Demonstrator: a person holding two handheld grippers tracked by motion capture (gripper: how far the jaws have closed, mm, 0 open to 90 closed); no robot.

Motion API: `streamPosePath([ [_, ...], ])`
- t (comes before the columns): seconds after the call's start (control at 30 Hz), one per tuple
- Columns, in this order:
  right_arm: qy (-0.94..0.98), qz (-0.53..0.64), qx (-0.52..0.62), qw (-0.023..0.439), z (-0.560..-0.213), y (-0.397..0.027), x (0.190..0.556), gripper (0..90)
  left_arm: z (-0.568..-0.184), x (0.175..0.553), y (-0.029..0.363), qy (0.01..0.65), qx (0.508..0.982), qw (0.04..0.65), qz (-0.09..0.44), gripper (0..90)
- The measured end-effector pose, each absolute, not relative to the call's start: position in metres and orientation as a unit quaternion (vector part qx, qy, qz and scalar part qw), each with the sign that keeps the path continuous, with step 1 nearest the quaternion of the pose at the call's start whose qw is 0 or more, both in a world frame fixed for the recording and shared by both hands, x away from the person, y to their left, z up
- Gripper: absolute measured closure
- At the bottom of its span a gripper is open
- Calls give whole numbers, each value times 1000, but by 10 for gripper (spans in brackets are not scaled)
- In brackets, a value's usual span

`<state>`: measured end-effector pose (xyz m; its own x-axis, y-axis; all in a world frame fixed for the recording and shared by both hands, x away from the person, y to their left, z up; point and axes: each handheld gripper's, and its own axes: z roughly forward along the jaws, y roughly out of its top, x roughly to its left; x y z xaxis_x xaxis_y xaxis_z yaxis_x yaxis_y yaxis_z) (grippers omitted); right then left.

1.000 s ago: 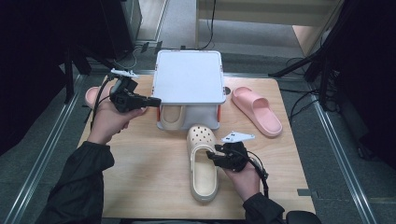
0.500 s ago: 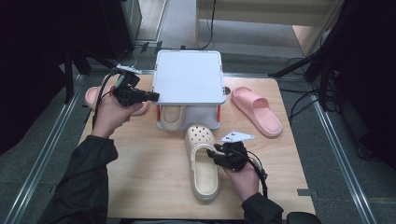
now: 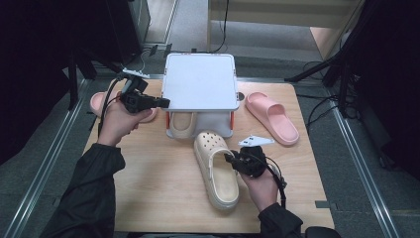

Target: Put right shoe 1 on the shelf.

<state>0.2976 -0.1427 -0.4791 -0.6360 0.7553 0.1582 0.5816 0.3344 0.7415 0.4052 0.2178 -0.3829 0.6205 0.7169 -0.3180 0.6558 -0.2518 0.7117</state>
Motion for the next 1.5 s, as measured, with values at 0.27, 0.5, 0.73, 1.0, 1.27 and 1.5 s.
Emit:
streamPosePath([
  [0.27, 812, 402, 407, 114, -462, -140, 301, 771, -383, 405, 217, 434, 791, 430, 39, 843],
  [0.5, 808, 393, 415, 140, -450, -139, 317, 769, -382, 405, 217, 434, 791, 429, 39, 843],
  [0.73, 803, 380, 430, 163, -448, -133, 347, 767, -383, 405, 216, 432, 792, 430, 39, 842],
  [1.0, 790, 370, 457, 176, -462, -118, 370, 755, -383, 405, 217, 431, 792, 431, 38, 842],
  [1.27, 776, 382, 466, 184, -472, -105, 375, 704, -383, 404, 216, 431, 793, 429, 42, 840],
  [1.5, 769, 407, 467, 157, -472, -110, 375, 587, -382, 404, 215, 431, 793, 427, 43, 837],
])
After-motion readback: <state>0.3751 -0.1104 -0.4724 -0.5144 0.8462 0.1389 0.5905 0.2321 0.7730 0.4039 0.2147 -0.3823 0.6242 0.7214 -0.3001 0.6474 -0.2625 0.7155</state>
